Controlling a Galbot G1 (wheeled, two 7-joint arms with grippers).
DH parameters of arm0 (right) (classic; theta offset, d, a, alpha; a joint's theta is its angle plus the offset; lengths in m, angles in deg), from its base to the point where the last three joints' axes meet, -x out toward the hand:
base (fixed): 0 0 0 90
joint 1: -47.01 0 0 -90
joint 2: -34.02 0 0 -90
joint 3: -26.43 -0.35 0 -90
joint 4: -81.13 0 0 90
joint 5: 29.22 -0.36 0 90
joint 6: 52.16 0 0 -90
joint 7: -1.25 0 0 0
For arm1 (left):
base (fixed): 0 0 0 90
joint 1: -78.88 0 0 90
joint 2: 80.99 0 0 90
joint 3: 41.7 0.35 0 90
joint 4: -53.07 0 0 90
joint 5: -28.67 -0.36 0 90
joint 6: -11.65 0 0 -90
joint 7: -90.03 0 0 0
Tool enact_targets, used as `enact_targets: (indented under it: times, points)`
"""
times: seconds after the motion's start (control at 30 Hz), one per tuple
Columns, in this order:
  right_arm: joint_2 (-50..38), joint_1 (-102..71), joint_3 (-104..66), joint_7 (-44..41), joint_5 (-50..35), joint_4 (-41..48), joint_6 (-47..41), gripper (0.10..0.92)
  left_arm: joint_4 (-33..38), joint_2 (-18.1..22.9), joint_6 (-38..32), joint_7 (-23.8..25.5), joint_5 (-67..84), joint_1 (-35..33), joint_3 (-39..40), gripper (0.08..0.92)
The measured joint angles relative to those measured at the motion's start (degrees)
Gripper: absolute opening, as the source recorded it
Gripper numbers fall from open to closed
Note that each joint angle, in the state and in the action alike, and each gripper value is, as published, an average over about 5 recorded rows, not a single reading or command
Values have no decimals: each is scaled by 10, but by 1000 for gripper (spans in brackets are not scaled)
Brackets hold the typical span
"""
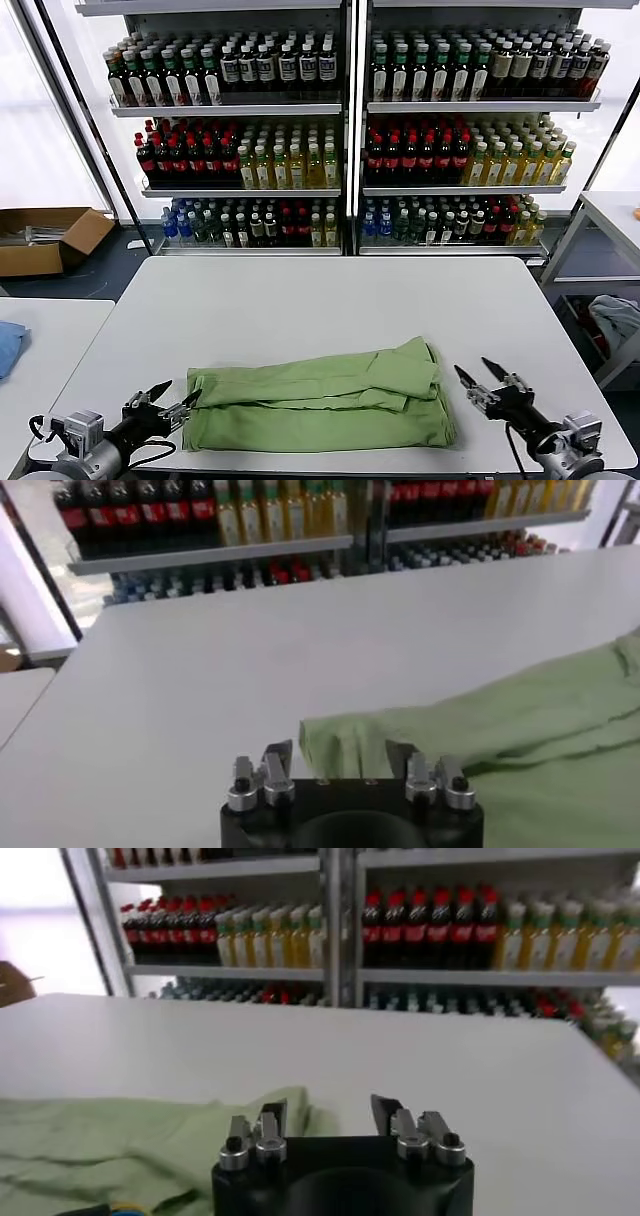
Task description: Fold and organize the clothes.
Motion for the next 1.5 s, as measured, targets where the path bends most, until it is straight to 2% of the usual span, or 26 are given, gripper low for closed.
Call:
enact_targets:
  times: [0.07, 0.2, 0.43, 0.63, 0.73, 1.23, 1.5]
  points:
    - [4, -3, -10, -4, 3, 6, 18, 778, -1, 17, -12, -17, 0, 4, 10, 737]
    - [12, -6, -21, -8, 10, 14, 44, 818, -8, 57, -36, -52, -5, 12, 35, 811]
    - [24, -15, -31, -18, 18, 18, 75, 823, -30, 117, -67, -101, -32, 25, 83, 823]
    - [31, -26, -38, -28, 23, 17, 93, 823, -48, 146, -84, -123, -58, 30, 117, 815]
    - [33, -30, -42, -31, 24, 15, 99, 823, -52, 154, -92, -128, -68, 28, 131, 764]
    - [39, -40, -44, -38, 25, 9, 113, 823, -66, 171, -117, -137, -98, 18, 159, 335]
    - [39, -40, -45, -39, 21, 10, 115, 823, -58, 164, -121, -131, -95, 6, 154, 115]
